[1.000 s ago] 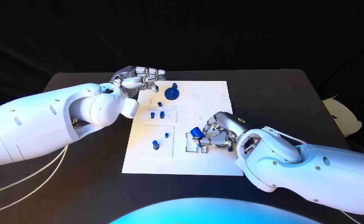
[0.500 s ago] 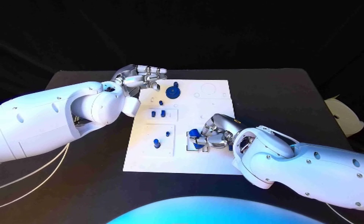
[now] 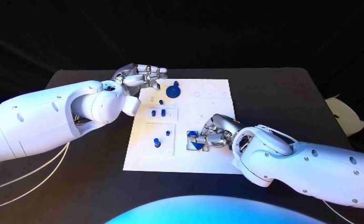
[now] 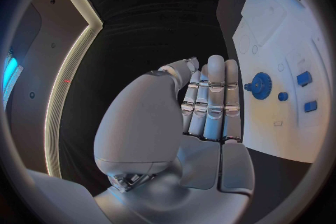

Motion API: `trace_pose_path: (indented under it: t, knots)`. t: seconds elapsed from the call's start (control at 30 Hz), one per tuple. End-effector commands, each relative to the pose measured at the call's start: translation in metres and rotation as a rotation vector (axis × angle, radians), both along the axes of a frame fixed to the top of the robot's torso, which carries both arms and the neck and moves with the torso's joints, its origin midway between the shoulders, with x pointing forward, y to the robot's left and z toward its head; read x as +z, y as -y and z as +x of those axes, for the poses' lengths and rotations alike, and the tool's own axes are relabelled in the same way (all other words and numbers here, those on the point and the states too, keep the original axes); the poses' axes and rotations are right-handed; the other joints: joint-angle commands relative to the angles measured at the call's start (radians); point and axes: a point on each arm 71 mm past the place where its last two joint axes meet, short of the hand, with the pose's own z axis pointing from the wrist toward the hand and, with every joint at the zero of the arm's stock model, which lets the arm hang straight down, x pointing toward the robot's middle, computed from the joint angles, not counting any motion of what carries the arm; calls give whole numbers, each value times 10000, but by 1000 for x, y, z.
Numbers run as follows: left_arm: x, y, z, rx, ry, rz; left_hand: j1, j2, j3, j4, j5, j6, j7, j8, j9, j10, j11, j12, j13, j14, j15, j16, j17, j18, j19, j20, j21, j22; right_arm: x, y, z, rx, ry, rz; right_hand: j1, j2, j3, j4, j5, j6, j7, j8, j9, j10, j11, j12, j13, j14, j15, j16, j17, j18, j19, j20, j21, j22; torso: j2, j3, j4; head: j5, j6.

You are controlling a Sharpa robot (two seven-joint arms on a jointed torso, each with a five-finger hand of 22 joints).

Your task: Assemble the parts on the task board

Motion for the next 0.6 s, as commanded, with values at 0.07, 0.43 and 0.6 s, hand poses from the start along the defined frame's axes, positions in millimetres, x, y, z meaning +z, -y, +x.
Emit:
trace_pose_path:
  t: [0.07, 0.43, 0.6]
  knots:
    - [1, 2, -1, -189, 6, -99, -10, 62, -34, -4, -2, -86, 13, 42, -7, -94, 2, 32, 12, -67, 17, -40, -11, 127, -40, 56, -63, -13, -1, -2, 1, 6, 12, -3, -462, -298, 92, 15, -1239, -91, 63, -56, 120, 175, -39, -113, 1241, 917, -49, 1, 1975, -23, 979, -60, -89, 2580, -3, 5, 0, -8, 4]
    - [0, 1, 0, -182, -39, -77, -10, 62, -34, -4, -2, -86, 13, 42, -7, -94, 2, 32, 12, -67, 17, -40, -11, 127, -40, 56, -63, -13, 3, -5, 1, 36, 540, 165, -864, -839, 461, 39, -2338, -166, 91, -72, 284, 93, -22, -274, 1140, 906, -26, -28, 1924, -8, 948, -39, -153, 2561, 0, -2, 4, -26, -3]
    - [0, 1, 0, -187, -48, -75, -10, 62, -34, -4, -2, -86, 13, 42, -7, -94, 2, 32, 12, -67, 17, -40, -11, 127, -40, 56, -63, -13, 5, -5, -3, 194, 602, 230, -808, -655, 644, 21, -1995, -154, 82, -62, 347, 118, -29, -247, 1173, 910, -29, -19, 1943, -16, 964, -38, -120, 2571, -2, 6, -4, -17, -13]
